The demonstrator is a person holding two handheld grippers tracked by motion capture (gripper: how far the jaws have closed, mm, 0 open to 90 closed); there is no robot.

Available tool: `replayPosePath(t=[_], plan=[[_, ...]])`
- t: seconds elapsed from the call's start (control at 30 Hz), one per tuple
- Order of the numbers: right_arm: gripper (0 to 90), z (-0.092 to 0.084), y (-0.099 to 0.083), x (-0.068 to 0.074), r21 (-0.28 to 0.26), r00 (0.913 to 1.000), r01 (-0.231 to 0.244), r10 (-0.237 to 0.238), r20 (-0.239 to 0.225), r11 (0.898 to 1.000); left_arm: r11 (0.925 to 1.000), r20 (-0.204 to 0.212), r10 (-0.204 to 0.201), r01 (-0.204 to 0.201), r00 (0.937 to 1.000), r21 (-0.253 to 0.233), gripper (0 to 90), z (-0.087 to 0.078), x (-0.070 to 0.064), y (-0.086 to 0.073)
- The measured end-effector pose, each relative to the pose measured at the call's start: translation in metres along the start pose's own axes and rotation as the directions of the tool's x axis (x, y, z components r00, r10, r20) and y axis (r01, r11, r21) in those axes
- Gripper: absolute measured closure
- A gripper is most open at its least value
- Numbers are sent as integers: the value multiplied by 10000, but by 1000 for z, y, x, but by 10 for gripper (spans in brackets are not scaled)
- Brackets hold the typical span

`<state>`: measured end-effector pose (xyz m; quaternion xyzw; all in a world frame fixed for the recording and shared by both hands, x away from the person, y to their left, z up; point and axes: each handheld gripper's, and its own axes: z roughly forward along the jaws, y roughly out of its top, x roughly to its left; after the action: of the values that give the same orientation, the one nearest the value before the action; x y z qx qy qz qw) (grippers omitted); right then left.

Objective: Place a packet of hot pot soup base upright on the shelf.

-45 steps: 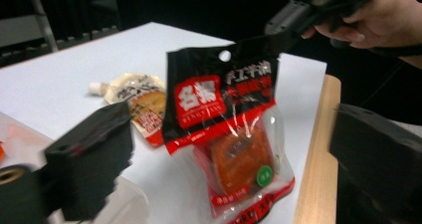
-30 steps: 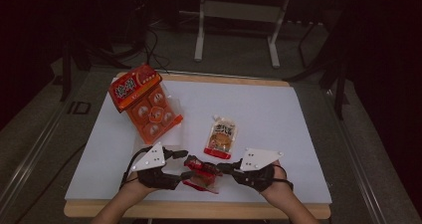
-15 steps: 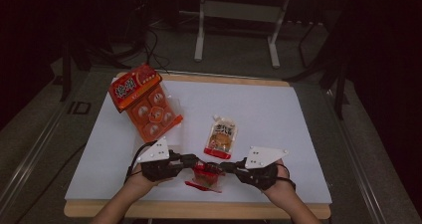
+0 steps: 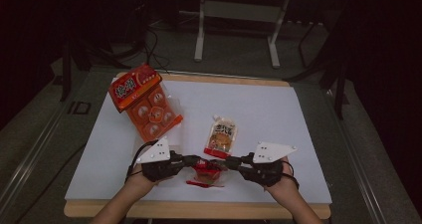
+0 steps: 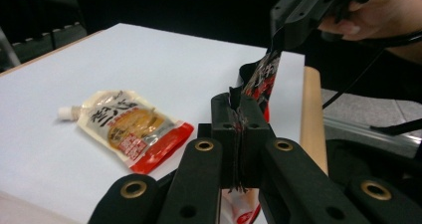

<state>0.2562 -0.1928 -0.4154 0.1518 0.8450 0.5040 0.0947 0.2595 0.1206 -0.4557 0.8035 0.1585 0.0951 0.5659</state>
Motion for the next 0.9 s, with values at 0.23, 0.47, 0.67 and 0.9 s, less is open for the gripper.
replayPosePath(t=[0.23, 0.47, 0.67, 0.9], plan=[[530, -9, 3, -4, -552, 9993, -355, 359, 67, 9978, 9995, -124, 316, -317, 9994, -82, 894, -11, -1, 19], [234, -20, 2, -14, -1581, 9953, -858, 917, 302, 9837, 9983, -671, 433, -458, 9968, -361, 893, -28, 3, 32], [135, -24, -5, -20, -1918, 9932, -655, 825, 818, 9792, 9962, -1149, 495, -573, 9921, -654, 892, -47, 9, 41], [138, -28, -12, -26, -2240, 9888, -1325, 1444, 373, 9655, 9935, -1958, 678, -843, 9783, -771, 892, -71, 16, 46]])
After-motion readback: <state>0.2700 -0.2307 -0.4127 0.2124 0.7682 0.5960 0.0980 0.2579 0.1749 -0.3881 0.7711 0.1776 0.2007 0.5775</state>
